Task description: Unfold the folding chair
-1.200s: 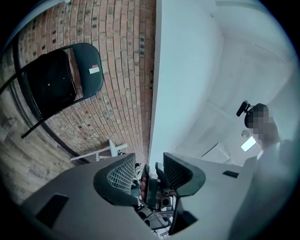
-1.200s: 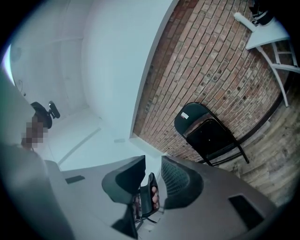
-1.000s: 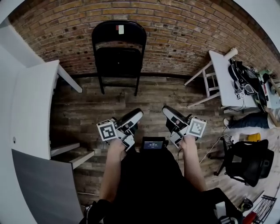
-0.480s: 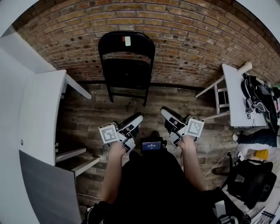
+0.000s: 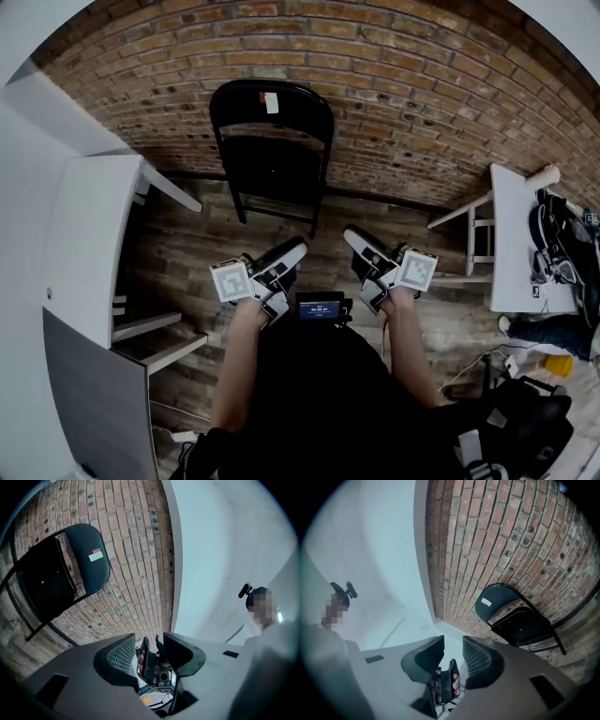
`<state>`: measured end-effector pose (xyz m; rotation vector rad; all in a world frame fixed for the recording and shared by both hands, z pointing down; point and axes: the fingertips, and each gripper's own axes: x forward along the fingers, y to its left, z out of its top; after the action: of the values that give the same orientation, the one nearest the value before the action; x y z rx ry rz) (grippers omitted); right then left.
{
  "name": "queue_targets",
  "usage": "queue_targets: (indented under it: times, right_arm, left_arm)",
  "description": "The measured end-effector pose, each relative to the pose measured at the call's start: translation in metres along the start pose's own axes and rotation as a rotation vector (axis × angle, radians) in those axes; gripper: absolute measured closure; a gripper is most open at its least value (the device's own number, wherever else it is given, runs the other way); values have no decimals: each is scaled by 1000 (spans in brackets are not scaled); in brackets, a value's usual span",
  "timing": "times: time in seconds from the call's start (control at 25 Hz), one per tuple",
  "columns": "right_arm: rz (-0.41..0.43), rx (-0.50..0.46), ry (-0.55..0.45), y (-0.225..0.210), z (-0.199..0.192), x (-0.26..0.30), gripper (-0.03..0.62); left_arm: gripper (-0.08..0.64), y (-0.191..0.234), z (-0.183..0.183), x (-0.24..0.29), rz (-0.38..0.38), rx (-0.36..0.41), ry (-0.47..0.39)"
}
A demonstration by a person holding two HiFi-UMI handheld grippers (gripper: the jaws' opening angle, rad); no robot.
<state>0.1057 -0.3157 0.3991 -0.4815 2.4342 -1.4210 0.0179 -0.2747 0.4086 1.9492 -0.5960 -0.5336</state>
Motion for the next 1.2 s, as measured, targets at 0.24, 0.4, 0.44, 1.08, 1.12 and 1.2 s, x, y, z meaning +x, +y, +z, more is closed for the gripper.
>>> queue_targets:
  times: [0.24,0.4,0.44,1.08,1.12,1.2]
  right_arm:
    - [17,31,-5,-16,18,5,489]
    - [9,24,3,-26,29,20,489]
    - [0,24,6,-30,33,23,489]
    - [-77,-28,48,-66,95,136,489]
    - [-79,-18,55,-68,94,141,489]
    - [-85,-13,69,-72,93,151,489]
  left_arm:
    - [370,11,14,18,22,5,0]
    - [370,29,28,30,17,-9,10]
    - [371,35,33,33,11,-14,12]
    - [371,99,146,71,-106,-134,16]
    - [371,102,150,71,-115,-141,12]
    - [371,108,157,72,-126,-152,8]
